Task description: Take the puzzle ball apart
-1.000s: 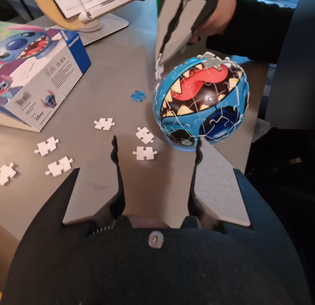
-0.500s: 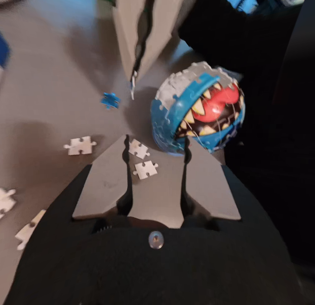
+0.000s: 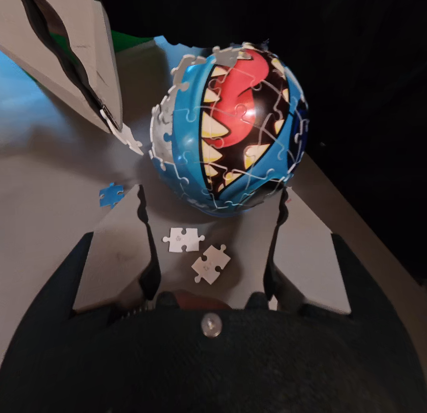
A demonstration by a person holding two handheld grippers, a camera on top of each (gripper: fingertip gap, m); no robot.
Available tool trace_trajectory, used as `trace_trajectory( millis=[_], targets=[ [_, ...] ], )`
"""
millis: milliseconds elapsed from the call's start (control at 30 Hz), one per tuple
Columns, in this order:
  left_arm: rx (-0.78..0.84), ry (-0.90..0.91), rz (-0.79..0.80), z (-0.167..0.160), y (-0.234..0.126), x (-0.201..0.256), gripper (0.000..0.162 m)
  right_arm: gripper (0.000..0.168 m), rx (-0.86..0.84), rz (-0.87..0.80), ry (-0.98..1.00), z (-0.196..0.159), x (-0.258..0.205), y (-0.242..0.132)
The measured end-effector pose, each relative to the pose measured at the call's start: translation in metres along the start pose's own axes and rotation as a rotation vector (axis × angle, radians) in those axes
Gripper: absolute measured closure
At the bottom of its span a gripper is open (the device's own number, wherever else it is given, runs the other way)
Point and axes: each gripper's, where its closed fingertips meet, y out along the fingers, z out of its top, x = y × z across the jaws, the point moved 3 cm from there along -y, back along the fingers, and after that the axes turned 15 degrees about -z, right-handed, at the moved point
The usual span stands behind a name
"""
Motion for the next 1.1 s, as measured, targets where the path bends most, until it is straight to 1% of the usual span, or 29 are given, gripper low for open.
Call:
trace_trajectory(
  millis=[67, 133, 167, 233, 300, 367, 433, 467, 533, 633, 667, 700, 767, 900, 967, 1033, 1100],
  targets=[
    [0.011, 0.023, -0.029, 0.0, 0.004, 0.002, 0.052, 0.168, -0.028, -0.047, -0.008, 0.001, 0.0, 0.001],
    [0.012, -0.015, -0.076, -0.001, 0.007, 0.006, 0.06, 0.168, -0.06, -0.126, 0.023, -0.007, 0.009, 0.002],
    [0.015, -0.037, -0.079, -0.002, 0.007, 0.007, 0.061, 0.168, -0.074, -0.165, 0.043, -0.014, 0.014, 0.001],
    [0.042, -0.068, -0.085, 0.001, 0.003, 0.013, 0.064, 0.168, -0.033, -0.194, 0.045, -0.026, 0.014, -0.003],
    [0.119, -0.087, -0.096, 0.009, -0.001, 0.021, 0.066, 0.168, 0.039, -0.216, 0.037, -0.035, 0.012, -0.007],
    [0.173, -0.114, -0.094, 0.014, -0.003, 0.028, 0.071, 0.168, 0.087, -0.2, 0.062, -0.042, 0.005, -0.007],
    [0.18, -0.128, -0.053, 0.014, -0.003, 0.034, 0.067, 0.168, 0.148, -0.192, 0.094, -0.043, -0.001, -0.008],
    [0.156, -0.116, -0.001, 0.01, -0.004, 0.035, 0.062, 0.168, 0.173, -0.201, 0.089, -0.044, -0.003, -0.01],
    [0.103, -0.07, 0.095, 0.002, -0.005, 0.036, 0.059, 0.168, 0.183, -0.25, 0.048, -0.045, -0.004, -0.015],
    [0.061, -0.069, 0.176, -0.002, -0.001, 0.03, 0.055, 0.168, 0.185, -0.288, -0.018, -0.033, 0.002, -0.022],
    [0.058, -0.083, 0.164, -0.002, 0.003, 0.03, 0.056, 0.168, 0.183, -0.286, -0.033, -0.026, 0.004, -0.023],
    [0.06, -0.093, 0.142, -0.001, 0.006, 0.032, 0.06, 0.168, 0.183, -0.272, -0.052, -0.018, 0.004, -0.023],
    [0.059, -0.095, 0.127, 0.001, 0.01, 0.037, 0.057, 0.168, 0.197, -0.232, -0.118, -0.001, -0.003, -0.022],
    [0.073, -0.092, 0.145, 0.003, 0.001, 0.043, 0.06, 0.168, 0.141, -0.19, -0.287, 0.022, -0.013, -0.007],
    [0.09, -0.096, 0.161, 0.002, -0.009, 0.043, 0.068, 0.168, 0.095, -0.143, -0.354, 0.029, -0.018, 0.003],
    [0.118, -0.102, 0.206, 0.0, -0.022, 0.038, 0.08, 0.168, 0.042, -0.11, -0.417, 0.035, -0.019, 0.011],
    [0.179, -0.109, 0.246, 0.001, -0.032, 0.034, 0.092, 0.168, -0.021, -0.067, -0.47, 0.038, -0.022, 0.017]
  ],
)
